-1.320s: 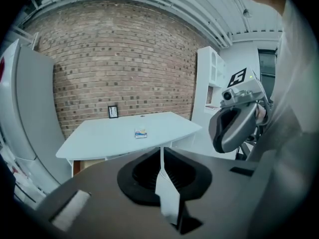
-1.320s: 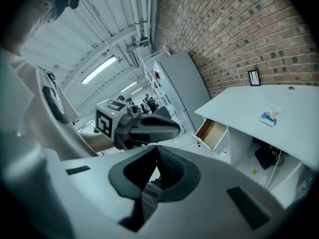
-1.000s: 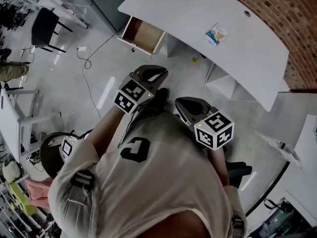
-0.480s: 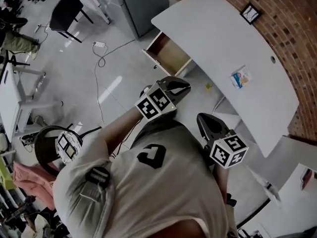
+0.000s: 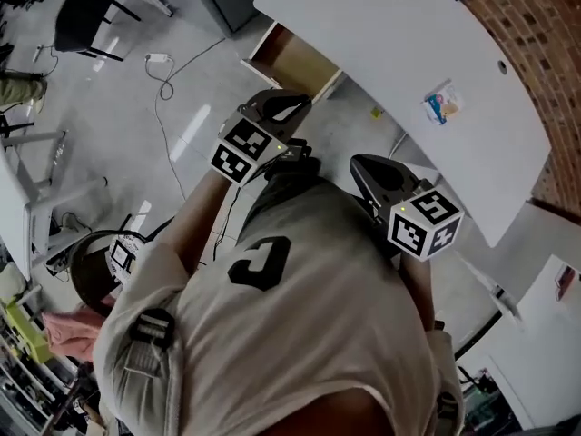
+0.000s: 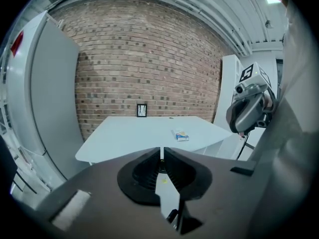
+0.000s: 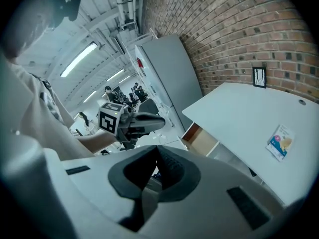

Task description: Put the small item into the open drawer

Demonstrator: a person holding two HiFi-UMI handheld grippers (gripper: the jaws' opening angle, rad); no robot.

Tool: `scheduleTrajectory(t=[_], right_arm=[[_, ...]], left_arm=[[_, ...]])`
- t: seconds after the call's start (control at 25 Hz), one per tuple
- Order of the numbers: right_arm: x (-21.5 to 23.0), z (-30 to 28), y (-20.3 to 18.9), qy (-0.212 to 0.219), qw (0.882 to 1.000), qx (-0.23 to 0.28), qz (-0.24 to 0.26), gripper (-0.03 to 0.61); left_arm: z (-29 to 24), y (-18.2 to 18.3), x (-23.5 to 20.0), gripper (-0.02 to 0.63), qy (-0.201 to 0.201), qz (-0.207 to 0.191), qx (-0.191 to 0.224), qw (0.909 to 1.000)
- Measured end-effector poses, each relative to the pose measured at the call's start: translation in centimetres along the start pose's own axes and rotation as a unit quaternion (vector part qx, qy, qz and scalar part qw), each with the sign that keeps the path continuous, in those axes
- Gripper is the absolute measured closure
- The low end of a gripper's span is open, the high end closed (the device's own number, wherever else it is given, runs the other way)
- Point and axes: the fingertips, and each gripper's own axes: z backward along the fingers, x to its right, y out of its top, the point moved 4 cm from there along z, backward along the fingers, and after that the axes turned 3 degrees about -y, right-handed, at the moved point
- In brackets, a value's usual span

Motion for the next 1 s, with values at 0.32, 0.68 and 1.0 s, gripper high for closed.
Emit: scheduleTrajectory(t=[0.32, 0.68, 1.0], right_arm=[[5.1, 3.7, 0.3, -0.046, 0.996, 0.042, -0.062, 0.575], [13.1, 10.6, -1.0, -0.071, 0.991, 0.072, -0.093, 0.575], [17.6, 15.6, -2.6, -0.064, 0.986, 0.094, -0.121, 0.575]], left_arm=[[-5.7, 2.3, 0.3, 0.592, -0.032, -0.021, -0.022, 0.9990], [-14.1, 6.3, 4.7, 0.592, -0.051, -0.065, -0.046, 0.9955], [-22.2, 6.7, 9.2, 0.592, -0.038, -0.171, -0.138, 0.9747]])
